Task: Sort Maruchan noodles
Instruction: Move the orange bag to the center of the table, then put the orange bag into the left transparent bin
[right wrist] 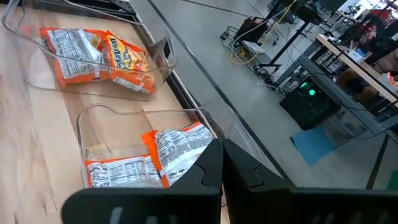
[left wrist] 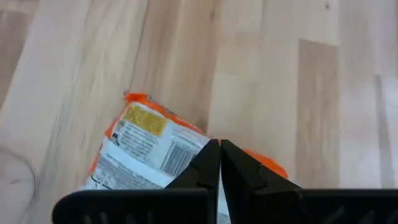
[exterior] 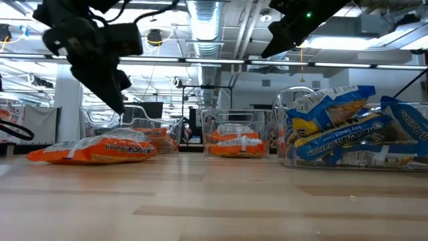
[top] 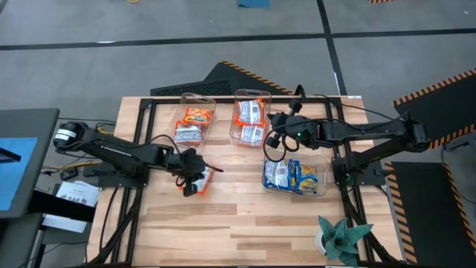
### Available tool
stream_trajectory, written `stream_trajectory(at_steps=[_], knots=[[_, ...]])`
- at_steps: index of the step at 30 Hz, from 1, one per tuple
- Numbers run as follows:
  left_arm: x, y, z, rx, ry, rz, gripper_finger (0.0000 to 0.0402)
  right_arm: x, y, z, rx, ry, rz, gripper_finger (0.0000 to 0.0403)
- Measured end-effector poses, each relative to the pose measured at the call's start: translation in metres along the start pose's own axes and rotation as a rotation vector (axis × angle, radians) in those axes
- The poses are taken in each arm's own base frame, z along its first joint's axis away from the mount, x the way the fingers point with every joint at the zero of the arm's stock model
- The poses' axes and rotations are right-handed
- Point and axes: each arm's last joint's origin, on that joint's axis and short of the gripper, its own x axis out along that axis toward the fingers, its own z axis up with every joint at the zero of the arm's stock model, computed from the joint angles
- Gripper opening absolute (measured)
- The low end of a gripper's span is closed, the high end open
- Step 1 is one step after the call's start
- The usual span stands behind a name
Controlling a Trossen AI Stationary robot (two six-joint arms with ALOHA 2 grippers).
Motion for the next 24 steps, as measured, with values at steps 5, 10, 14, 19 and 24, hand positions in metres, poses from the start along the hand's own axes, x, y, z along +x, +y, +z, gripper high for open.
stream_trajectory(at_steps=[5,10,14,19,24], knots=[[-0.013,-0.009,-0.004,0.012,-0.009,-0.008,0.0002,0.000,0.000,0.000,0.012,0.000,0.001,0.0022],[-0.016,-0.017,-0.021,-0.024,0.098,0.048,0.0029,0.000,0.001,0.000,0.018,-0.002,0.021,0.0022],[-0.019,-0.026,-0.029,-0.029,0.123,0.073,0.0068,0.000,0.001,0.000,0.020,-0.003,0.026,0.0022],[-0.022,-0.033,-0.035,-0.016,0.108,0.146,0.0131,0.000,0.001,0.000,0.025,-0.003,0.026,0.0022],[-0.017,-0.032,-0.050,-0.015,0.105,0.204,0.0200,0.000,0.001,0.000,0.027,-0.003,0.026,0.0022]])
